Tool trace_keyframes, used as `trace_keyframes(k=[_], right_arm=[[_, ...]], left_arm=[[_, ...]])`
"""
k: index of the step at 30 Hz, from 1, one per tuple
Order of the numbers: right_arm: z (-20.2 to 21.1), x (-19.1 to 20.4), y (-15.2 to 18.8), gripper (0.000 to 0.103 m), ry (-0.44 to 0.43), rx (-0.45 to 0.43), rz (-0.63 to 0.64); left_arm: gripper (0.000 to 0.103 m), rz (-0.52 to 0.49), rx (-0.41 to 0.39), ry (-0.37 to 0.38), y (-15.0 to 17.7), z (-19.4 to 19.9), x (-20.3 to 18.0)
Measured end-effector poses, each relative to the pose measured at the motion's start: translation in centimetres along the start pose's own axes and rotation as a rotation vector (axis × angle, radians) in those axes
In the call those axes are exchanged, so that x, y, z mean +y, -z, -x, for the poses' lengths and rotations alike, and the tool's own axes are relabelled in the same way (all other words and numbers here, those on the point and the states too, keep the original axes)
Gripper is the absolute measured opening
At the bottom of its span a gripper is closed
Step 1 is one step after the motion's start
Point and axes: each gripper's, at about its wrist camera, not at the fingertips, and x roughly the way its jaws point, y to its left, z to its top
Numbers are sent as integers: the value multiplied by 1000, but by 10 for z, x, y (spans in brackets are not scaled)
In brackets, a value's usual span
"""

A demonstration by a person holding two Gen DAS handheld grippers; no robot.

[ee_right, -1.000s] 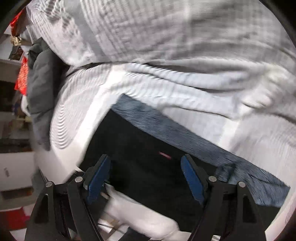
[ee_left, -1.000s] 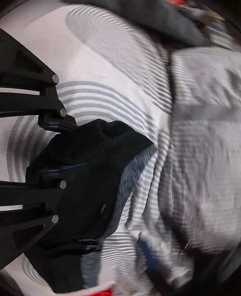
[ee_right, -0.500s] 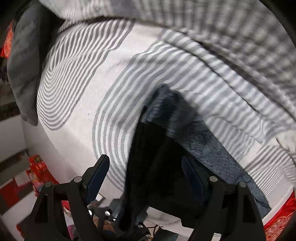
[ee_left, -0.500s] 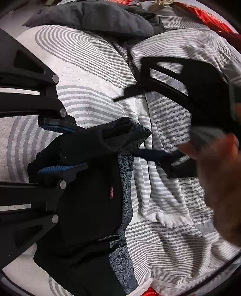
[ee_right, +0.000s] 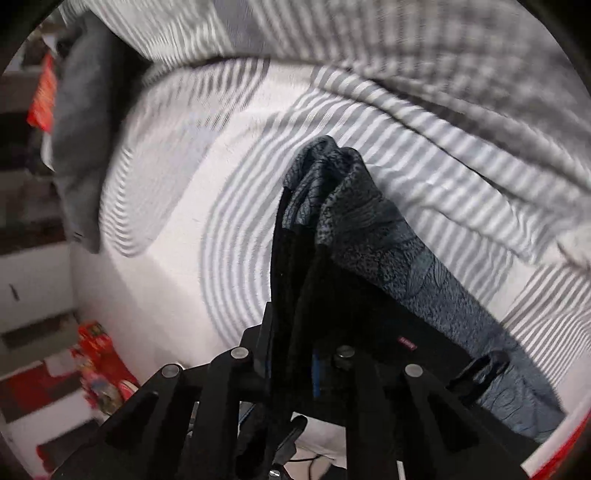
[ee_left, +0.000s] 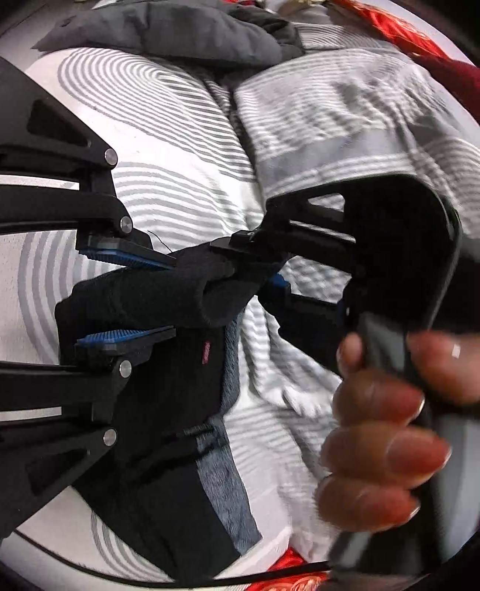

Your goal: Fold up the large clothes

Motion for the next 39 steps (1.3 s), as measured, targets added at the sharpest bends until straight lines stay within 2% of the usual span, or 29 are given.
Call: trace_keyframes(k=[9, 13, 17, 22, 26, 33, 39], right_arm=[[97, -68, 78, 15, -219, -238, -101], [135, -116, 128, 15, -303, -330, -171], [156, -174, 180, 15, -357, -396, -250], [163, -248, 239, 15, -418, -447, -349], [155, -295, 271, 15, -478, -476, -401], [136, -362, 292, 15, -518, -471, -441], [102, -404, 305, 15, -554, -454, -474]], left_arm=[[31, -150, -83, 41, -33, 53, -62], [31, -227, -108, 87, -50, 74, -112], [31, -298, -100, 149, -61, 86, -165], [31, -380, -74, 209, -63, 86, -235], [31, -429, -36, 238, -61, 77, -285], [31, -483, 29, 245, -52, 50, -350], [31, -530, 72, 228, -34, 25, -375]])
